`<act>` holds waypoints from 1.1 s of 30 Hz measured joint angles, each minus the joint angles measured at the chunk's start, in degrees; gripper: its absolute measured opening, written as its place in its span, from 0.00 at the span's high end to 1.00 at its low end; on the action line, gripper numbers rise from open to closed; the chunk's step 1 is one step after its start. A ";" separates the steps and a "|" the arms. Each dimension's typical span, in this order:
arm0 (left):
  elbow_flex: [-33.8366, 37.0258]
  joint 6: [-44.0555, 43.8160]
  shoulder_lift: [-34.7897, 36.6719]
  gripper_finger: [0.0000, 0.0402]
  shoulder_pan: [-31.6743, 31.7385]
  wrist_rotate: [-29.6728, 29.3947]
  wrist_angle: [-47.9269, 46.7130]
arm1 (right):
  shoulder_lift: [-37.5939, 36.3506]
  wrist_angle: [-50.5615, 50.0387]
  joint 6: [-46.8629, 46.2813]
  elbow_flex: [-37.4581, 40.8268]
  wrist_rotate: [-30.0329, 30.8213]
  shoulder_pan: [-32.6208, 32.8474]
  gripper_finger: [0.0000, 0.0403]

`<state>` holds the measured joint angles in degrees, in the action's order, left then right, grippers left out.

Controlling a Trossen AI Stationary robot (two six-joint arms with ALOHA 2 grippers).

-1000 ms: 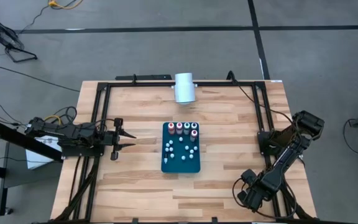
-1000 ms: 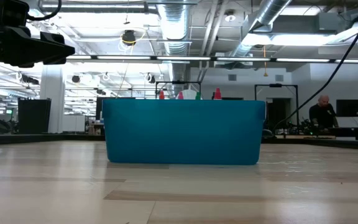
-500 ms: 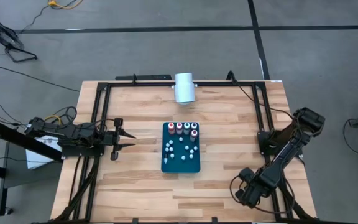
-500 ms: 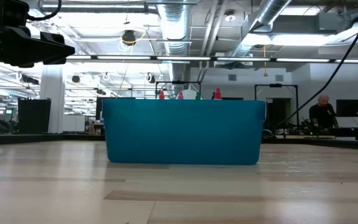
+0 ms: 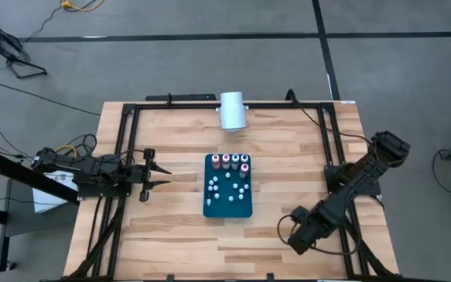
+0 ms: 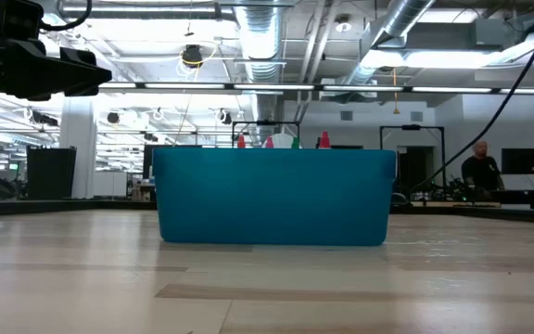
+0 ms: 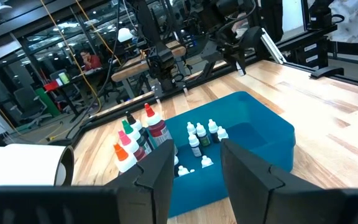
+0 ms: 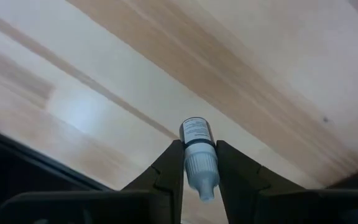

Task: Pick & Place food coloring
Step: Put the small black food coloring bottle into the blue bin

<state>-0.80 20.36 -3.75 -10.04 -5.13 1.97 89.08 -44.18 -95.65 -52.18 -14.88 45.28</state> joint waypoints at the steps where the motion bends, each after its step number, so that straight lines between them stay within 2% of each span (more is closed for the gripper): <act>1: 0.00 -0.02 0.00 0.69 0.00 0.02 -0.02 | 0.00 0.38 1.08 -0.06 -0.02 -0.65 0.82; 15: 0.00 0.03 0.00 0.69 0.00 0.00 0.00 | 0.06 0.33 19.64 -5.84 3.99 -8.96 0.82; 33: 0.00 -0.02 -0.02 0.69 0.00 0.00 0.00 | 0.22 -1.38 40.22 -12.65 9.05 -16.43 0.82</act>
<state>-0.80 20.34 -3.77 -10.04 -5.13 1.98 89.30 -45.56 -55.44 -64.83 -5.82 28.85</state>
